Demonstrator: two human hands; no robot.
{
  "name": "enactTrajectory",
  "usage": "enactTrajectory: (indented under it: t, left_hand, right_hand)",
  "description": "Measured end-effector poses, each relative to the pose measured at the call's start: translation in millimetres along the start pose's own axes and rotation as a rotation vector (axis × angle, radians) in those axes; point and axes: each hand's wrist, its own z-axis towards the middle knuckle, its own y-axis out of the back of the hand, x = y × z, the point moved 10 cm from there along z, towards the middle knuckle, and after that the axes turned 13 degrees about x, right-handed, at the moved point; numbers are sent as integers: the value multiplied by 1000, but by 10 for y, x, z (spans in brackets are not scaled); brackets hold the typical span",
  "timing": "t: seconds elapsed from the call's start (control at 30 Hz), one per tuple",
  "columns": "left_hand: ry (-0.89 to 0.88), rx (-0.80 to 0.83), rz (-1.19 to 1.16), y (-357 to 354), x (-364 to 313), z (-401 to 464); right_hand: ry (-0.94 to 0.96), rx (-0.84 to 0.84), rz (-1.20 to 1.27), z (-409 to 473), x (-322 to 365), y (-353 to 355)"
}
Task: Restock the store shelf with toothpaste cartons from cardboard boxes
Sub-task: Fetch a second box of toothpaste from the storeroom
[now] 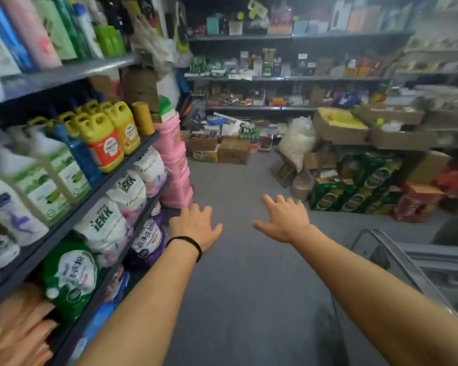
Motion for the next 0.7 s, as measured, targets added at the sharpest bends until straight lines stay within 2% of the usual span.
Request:
enactTrajectory:
  t: [0.3, 0.47, 0.7]
  left_hand:
    - [-69, -2, 67, 477, -488, 2166]
    - [-102, 35, 83, 541, -621, 3663]
    - [-128, 50, 60, 1174, -583, 5676]
  right_hand:
    - [-101, 9, -10, 1746, -974, 253]
    - [-126, 8, -36, 3115, -1321, 390]
    - [-162, 41, -36, 5070, -1675, 892]
